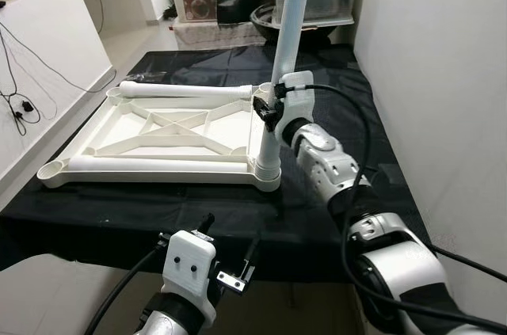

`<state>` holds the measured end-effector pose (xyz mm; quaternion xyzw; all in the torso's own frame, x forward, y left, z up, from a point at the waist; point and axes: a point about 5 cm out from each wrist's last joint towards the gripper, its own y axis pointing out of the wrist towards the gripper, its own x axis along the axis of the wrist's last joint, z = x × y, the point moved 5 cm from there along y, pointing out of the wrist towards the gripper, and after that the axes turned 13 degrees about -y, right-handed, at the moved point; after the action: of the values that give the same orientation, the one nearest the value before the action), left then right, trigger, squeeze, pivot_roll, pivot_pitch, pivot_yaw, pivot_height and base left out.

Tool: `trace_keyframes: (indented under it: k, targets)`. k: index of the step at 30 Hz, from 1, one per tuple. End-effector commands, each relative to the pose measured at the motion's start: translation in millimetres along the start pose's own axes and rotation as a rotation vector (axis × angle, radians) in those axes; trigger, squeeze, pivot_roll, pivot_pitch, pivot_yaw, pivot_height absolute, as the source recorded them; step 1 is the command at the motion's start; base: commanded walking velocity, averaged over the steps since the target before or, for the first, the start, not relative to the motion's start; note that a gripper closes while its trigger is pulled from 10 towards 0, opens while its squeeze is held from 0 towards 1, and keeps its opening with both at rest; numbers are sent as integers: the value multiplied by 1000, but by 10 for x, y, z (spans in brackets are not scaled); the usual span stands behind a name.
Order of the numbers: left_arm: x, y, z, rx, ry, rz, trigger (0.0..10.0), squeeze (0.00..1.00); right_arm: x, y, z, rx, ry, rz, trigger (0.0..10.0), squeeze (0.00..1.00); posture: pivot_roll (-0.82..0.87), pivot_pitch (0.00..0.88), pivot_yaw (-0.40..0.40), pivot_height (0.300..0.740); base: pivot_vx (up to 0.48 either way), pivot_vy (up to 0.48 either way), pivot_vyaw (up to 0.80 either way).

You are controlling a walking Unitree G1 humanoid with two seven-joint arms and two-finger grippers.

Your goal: Building children table

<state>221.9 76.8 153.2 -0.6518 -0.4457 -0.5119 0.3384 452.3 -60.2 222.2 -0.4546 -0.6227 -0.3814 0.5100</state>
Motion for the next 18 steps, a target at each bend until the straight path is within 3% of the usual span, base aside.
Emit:
trace_keyframes:
  k: [1,5,8,18]
  targets:
    - [-55,-16,39,10,15,22,10000,0,-534,-91,-108,-102,-54,194,10000,0,77,95,39,740,0,0,0]
    - [-51,-17,44,12,15,21,10000,0,-467,-97,-195,-200,-111,167,10000,0,77,95,39,740,0,0,0]
    - [-56,-20,42,11,12,22,10000,0,-377,-150,-278,-370,-176,145,10000,0,73,100,39,740,0,0,0]
    - [-48,-4,52,14,13,18,10000,0,-425,-258,-228,-537,-166,190,10000,0,73,104,39,740,0,0,0]
